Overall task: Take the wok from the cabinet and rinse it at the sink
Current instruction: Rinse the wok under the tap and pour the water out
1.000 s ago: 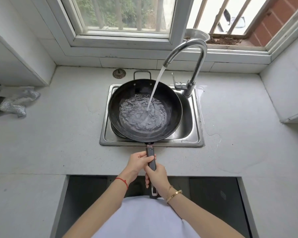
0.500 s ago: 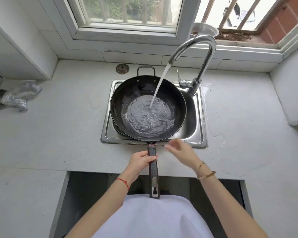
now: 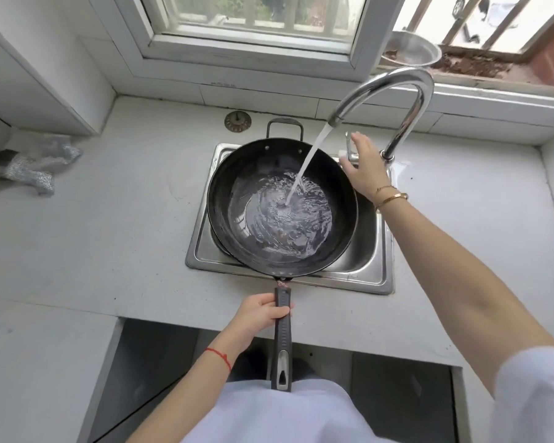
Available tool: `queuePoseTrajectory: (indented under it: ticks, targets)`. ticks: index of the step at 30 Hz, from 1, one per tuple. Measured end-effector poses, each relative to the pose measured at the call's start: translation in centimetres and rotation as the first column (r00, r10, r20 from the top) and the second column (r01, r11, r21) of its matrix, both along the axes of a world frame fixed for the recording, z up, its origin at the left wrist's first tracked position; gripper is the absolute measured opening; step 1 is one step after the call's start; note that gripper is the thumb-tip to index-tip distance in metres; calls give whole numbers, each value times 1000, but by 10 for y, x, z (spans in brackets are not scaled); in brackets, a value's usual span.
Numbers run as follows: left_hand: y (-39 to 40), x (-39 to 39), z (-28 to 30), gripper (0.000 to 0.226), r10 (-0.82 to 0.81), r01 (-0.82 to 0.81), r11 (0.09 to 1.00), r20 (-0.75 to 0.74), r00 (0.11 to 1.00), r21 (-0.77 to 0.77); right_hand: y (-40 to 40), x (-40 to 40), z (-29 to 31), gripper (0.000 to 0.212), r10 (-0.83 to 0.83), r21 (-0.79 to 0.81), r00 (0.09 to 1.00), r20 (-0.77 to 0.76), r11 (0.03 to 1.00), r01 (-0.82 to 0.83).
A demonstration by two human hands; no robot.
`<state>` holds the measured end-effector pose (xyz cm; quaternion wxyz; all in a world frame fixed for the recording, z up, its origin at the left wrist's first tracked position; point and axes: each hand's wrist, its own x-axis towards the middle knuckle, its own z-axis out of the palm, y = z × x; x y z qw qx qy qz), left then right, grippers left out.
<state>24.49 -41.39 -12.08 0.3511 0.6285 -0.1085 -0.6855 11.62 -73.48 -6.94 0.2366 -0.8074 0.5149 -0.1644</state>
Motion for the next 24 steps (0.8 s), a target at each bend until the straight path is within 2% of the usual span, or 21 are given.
queuePoseTrajectory:
  ticks: [8, 14, 17, 20, 22, 24]
  targets:
    - [0, 0, 3, 26, 16, -16, 1000, -31, 999, 8, -28, 3, -15, 59, 141, -18, 977, -163, 989, -146]
    - [0, -1, 8, 26, 12, -12, 1000, -12, 1000, 1, -30, -10, -12, 58, 132, -219, 919, -370, 950, -225]
    - [2, 0, 9, 29, 16, -16, 1000, -2, 1000, -8, -28, -14, -6, 54, 48, -283, 934, -355, 947, -156]
    - [2, 0, 12, 26, 8, -8, 1000, 7, 1000, -17, -27, -11, -3, 55, 45, -232, 934, -355, 963, -135]
    - [3, 0, 11, 24, 0, 0, 1000, 14, 1000, -21, -24, -9, -3, 56, 26, -137, 961, -276, 988, -66]
    - [3, -1, 10, 25, -3, 4, 1000, 11, 1000, -27, -9, -11, -2, 50, -21, -48, 993, -117, 999, 15]
